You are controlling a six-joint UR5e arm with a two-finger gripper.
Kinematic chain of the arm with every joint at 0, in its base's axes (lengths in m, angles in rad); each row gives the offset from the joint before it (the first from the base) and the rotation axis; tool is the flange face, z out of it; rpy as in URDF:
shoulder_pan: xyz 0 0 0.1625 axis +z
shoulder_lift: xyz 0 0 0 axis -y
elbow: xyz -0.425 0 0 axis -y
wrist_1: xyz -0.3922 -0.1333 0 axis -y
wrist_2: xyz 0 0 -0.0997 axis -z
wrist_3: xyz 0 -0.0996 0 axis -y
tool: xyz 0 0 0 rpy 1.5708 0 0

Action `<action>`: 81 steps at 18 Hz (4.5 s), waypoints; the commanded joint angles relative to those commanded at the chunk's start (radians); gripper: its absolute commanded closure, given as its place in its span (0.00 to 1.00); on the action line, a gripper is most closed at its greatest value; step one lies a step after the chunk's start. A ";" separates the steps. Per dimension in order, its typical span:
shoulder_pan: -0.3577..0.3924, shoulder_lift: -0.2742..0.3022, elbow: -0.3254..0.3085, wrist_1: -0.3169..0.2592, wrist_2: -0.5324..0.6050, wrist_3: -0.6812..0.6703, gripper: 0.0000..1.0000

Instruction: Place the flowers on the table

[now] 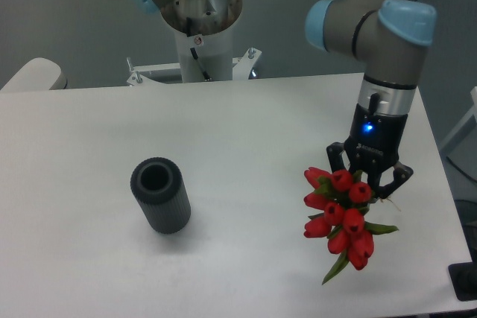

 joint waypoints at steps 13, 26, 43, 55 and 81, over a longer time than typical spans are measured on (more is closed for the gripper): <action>-0.052 0.038 -0.218 -0.011 0.316 0.259 0.67; -0.052 0.028 -0.305 -0.040 0.339 0.261 0.66; -0.095 0.023 -0.243 -0.026 0.329 0.247 0.00; -0.092 -0.040 0.136 -0.182 0.286 0.212 0.00; 0.081 -0.123 0.367 -0.356 0.186 0.500 0.00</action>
